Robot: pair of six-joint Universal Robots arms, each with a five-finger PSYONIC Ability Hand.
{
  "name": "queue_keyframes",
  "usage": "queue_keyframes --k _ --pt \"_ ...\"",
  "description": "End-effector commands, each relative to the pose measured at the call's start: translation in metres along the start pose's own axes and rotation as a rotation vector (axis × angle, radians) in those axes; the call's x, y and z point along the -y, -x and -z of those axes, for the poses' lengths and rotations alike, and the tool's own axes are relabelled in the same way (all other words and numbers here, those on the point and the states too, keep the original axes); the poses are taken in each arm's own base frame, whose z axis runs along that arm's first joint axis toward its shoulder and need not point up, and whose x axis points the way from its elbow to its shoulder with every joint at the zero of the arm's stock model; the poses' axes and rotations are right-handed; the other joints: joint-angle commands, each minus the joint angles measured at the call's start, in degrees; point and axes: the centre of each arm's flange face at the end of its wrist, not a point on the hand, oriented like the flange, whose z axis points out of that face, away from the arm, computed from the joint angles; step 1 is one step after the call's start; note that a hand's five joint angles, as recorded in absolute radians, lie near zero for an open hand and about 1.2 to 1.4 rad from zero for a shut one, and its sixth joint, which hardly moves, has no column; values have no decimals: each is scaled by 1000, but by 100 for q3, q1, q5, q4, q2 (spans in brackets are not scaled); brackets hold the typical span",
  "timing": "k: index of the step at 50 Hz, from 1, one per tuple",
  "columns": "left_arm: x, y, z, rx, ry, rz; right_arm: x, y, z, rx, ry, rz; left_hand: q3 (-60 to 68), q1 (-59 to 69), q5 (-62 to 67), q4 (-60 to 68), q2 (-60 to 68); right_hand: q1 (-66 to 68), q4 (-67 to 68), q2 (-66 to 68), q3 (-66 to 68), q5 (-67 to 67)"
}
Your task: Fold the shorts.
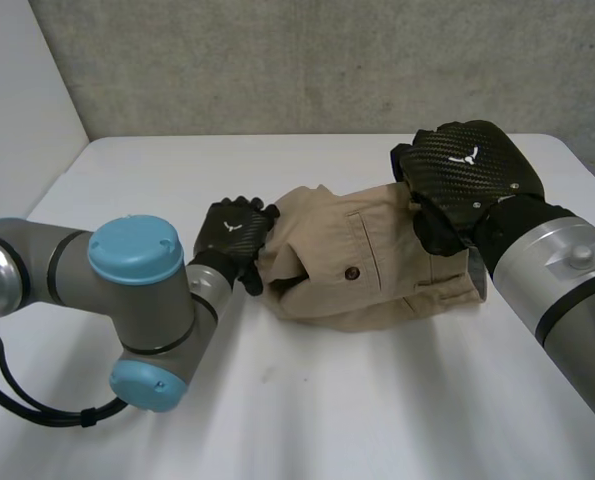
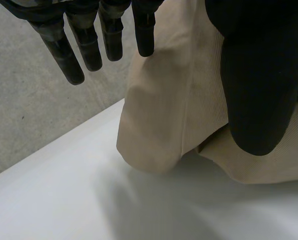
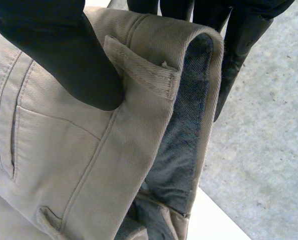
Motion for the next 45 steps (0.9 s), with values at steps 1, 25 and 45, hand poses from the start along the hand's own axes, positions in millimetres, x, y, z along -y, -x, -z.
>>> queue_keyframes --k 1,25,45 --pt "-1 -10 -1 -46 -7 -10 6 -9 1 -33 -23 4 1500 1492 1447 1469 1482 2440 1245 1306 1294 1413" --pt "255 62 144 201 -677 -192 101 -101 18 -386 -282 252 6450 6443 6398 6419 6433 2440 1245 1306 1294 1413" --pt "172 55 63 111 -304 -275 24 -85 -59 -199 21 197 6450 6443 6398 6419 6433 2440 1245 1306 1294 1413"
